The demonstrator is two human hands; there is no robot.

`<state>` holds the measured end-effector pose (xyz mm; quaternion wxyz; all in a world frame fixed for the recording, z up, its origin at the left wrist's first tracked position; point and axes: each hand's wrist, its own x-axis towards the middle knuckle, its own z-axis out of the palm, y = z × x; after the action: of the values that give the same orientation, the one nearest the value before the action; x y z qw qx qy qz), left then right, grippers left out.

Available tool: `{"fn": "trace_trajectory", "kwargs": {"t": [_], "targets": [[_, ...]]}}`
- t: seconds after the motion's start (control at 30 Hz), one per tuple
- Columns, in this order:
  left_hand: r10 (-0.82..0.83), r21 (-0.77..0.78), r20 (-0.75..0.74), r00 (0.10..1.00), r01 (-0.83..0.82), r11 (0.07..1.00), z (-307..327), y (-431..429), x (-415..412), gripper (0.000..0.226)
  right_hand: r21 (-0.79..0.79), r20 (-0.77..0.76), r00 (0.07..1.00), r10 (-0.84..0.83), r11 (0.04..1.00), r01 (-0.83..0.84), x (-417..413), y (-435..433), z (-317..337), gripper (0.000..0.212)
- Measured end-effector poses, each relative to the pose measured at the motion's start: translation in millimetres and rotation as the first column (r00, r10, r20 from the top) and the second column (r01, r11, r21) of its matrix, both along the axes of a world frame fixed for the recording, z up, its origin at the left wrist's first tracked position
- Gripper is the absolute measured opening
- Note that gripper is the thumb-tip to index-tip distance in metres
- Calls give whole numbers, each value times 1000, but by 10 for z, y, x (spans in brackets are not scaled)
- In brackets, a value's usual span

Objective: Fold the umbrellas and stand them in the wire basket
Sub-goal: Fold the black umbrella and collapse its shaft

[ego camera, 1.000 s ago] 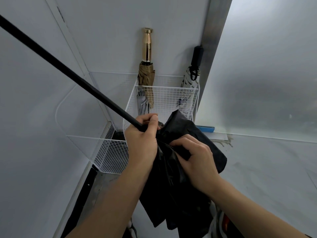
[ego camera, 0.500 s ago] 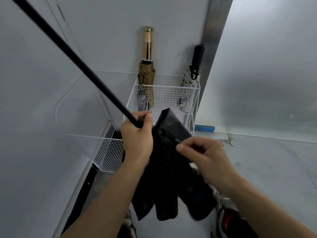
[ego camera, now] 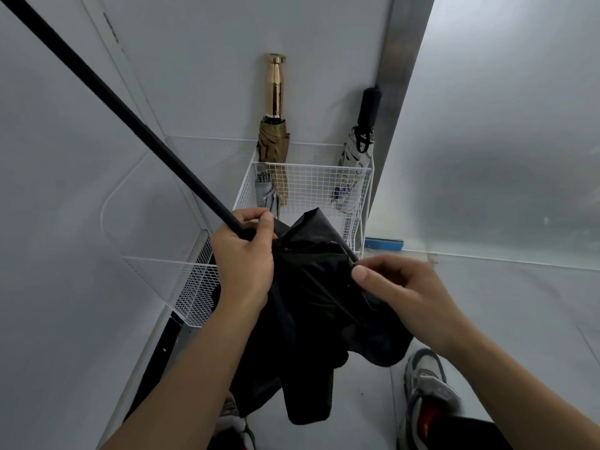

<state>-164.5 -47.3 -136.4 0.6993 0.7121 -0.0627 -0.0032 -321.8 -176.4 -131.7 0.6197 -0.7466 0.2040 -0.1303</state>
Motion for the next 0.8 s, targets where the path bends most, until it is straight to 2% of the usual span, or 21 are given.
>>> {"fn": "trace_trajectory", "kwargs": {"t": [0.1,0.2,0.3,0.43,0.5,0.6,0.67,0.73,0.8], "targets": [[-81,6,17,997,81,997,0,-14,-33,8,-22,-40,999,-22,1000,21,55,23,-29,8],[-213,75,36,976,210,975,7,-10,-57,5,231,19,996,-86,970,80,83,-49,-5,18],[-346,125,20,938,341,932,12,-10,-78,3,305,26,994,-107,948,94,92,-100,-17,23],[-365,118,13,931,361,925,7,-15,-99,4,155,4,996,-95,984,93,132,-92,-113,22],[-308,76,1,952,307,949,15,-2,-82,4,116,-9,997,-82,990,83,120,-128,-76,21],[-187,24,10,982,187,982,28,33,-11,12,125,-79,997,17,992,-7,62,-219,-32,47],[-112,-14,18,994,112,994,36,53,37,16,78,-154,984,85,994,-74,30,-217,-63,39],[-56,-40,26,998,57,998,50,68,62,16,-105,-215,968,128,983,-153,15,-173,-143,17],[-19,-60,35,999,21,998,61,78,76,16,-300,-226,967,118,936,-185,23,-128,-226,21]]}}
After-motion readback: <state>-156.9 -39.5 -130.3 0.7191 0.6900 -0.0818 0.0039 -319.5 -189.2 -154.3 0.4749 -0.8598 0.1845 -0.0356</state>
